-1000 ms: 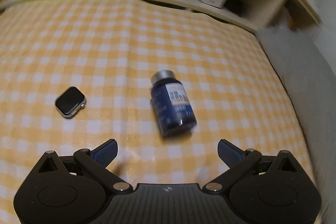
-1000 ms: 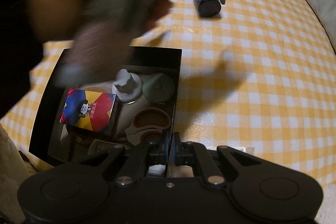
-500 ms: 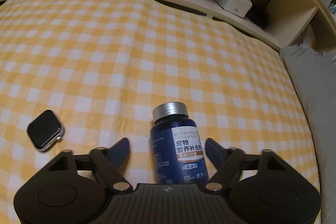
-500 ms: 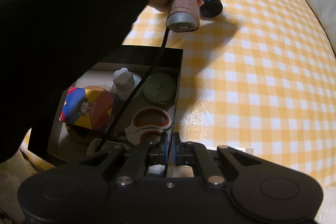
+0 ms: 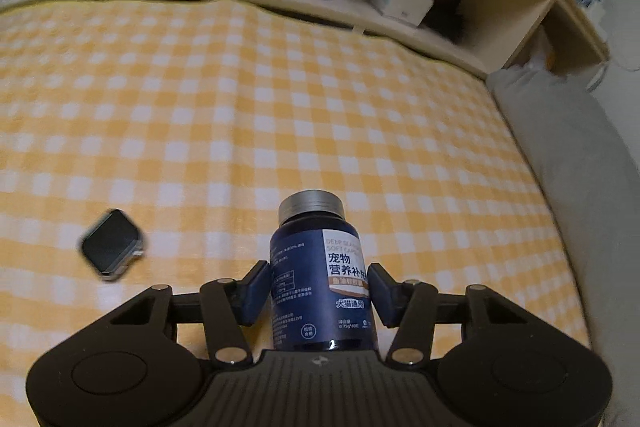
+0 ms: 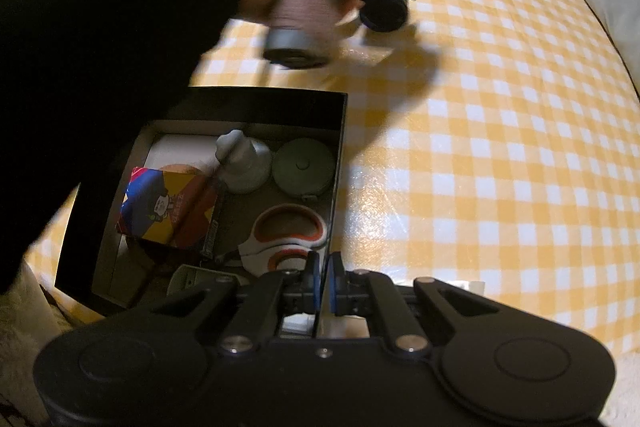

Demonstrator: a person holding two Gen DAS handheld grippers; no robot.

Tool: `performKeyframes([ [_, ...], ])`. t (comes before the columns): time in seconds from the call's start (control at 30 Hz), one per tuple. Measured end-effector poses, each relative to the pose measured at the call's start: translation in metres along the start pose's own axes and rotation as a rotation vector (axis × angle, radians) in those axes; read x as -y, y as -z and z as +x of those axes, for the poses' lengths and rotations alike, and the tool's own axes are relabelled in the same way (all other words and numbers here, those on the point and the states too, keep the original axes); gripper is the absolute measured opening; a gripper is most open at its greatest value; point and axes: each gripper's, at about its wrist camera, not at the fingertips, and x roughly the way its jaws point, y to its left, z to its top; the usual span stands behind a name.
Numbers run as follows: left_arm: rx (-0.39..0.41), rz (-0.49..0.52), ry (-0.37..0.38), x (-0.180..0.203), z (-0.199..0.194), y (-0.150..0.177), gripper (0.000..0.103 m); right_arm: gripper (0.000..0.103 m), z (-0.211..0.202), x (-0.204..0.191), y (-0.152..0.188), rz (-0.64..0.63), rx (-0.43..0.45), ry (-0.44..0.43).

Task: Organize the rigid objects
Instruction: 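Carry the pill bottle into the black box and lay it down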

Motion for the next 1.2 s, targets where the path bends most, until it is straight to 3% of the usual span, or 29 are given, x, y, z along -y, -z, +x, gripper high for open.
performKeyframes([
  [0.23, 0.025, 0.042, 0.033, -0.011, -0.066, 0.003, 0.053, 0.005, 0.000, 0.002, 0.001, 0.008, 0.003, -0.001],
  [0.47, 0.007, 0.138, -0.026, -0.031, -0.094, 0.027, 0.053, 0.005, 0.000, 0.000, 0.001, 0.008, 0.001, 0.004],
  [0.67, -0.005, 0.059, -0.087, -0.080, -0.128, 0.044, 0.053, 0.005, 0.001, 0.002, 0.000, 0.018, -0.001, -0.003],
  [0.87, -0.004, 0.012, -0.043, -0.102, -0.179, 0.063, 0.054, 0.005, 0.001, 0.001, -0.001, 0.011, -0.002, 0.001],
  [1.0, 0.016, 0.130, -0.016, -0.089, -0.201, 0.080, 0.054, 0.005, 0.001, 0.001, -0.001, 0.009, -0.002, 0.002],
  [1.2, 0.056, 0.467, -0.036, -0.055, -0.197, 0.113, 0.054, 0.005, 0.000, 0.000, -0.001, 0.006, -0.002, 0.003],
])
